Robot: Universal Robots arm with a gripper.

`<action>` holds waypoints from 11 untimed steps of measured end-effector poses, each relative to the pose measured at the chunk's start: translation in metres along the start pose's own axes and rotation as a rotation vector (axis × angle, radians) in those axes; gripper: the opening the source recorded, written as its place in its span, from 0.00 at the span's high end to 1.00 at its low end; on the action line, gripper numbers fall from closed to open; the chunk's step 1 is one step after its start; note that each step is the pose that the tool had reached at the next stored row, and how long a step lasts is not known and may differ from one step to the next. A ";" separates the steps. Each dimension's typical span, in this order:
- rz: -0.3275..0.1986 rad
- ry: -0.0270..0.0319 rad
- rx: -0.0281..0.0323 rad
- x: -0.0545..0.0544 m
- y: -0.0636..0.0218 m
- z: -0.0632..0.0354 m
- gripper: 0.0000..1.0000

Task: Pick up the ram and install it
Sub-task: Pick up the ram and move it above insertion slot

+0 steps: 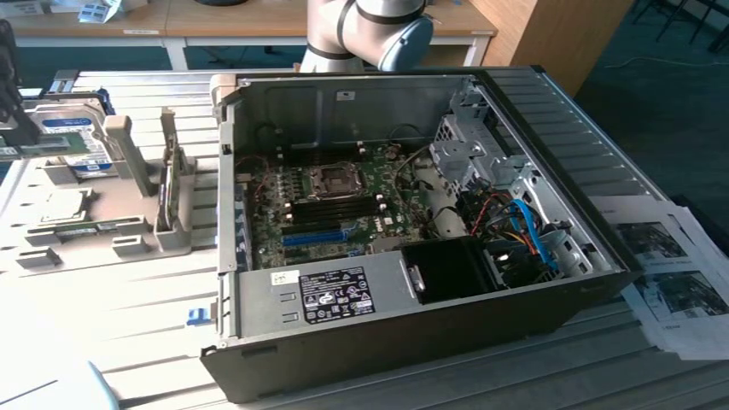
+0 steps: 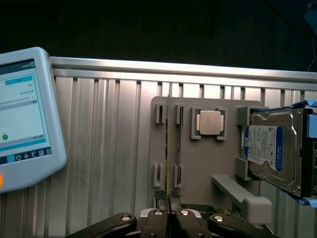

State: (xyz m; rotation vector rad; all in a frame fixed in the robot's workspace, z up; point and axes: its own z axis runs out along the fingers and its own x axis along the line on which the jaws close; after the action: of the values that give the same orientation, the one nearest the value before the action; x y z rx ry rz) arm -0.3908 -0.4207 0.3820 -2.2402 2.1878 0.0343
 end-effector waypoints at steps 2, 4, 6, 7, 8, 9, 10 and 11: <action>0.000 0.0000 -0.0011 0.000 -0.0024 -0.0001 0.88; 0.000 0.0000 -0.0022 0.000 -0.0047 -0.0002 0.88; 0.000 0.0001 -0.0031 0.000 -0.0071 -0.0002 0.88; 0.000 0.0002 -0.0034 0.000 -0.0082 -0.0002 0.88; 0.000 0.0003 -0.0037 0.000 -0.0095 -0.0002 0.88; 0.000 0.0004 -0.0038 0.000 -0.0107 -0.0002 0.88; 0.000 0.0005 -0.0038 0.000 -0.0118 -0.0002 0.88; 0.000 0.0007 -0.0039 0.000 -0.0131 -0.0002 0.88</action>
State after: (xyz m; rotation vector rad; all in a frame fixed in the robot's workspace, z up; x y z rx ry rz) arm -0.3777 -0.4207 0.3821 -2.2425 2.1901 0.0378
